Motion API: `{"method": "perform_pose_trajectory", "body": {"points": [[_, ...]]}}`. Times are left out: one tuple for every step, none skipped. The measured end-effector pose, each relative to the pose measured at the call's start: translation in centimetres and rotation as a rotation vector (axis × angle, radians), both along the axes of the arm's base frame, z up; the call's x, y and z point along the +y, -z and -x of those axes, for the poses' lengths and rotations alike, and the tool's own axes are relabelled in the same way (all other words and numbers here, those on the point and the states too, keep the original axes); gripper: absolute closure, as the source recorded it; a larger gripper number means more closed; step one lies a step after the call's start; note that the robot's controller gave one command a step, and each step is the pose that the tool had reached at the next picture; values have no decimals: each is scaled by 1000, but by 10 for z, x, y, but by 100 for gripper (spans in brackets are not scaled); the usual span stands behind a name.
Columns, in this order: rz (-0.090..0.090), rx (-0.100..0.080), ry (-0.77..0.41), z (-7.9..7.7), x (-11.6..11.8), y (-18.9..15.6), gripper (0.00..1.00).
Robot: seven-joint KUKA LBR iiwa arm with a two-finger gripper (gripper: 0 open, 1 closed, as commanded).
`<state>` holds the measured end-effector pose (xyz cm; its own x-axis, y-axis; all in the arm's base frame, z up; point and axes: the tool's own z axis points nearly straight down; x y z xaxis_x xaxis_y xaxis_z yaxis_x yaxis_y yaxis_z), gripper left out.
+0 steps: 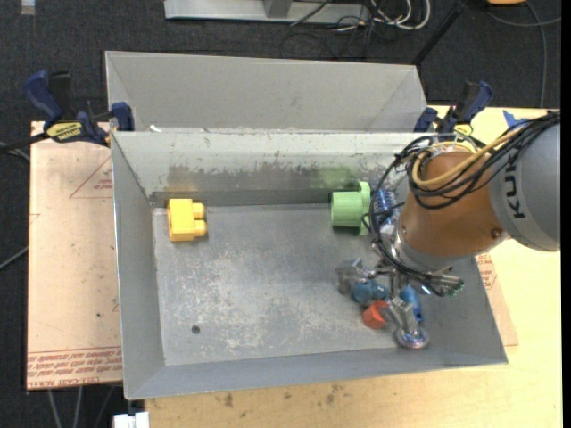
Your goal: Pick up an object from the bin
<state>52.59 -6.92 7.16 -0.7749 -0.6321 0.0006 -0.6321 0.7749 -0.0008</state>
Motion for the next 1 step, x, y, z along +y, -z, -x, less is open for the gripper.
{"method": "perform_pose_trajectory", "body": {"points": [[-7,4,65,-24,-60,1,0]]}}
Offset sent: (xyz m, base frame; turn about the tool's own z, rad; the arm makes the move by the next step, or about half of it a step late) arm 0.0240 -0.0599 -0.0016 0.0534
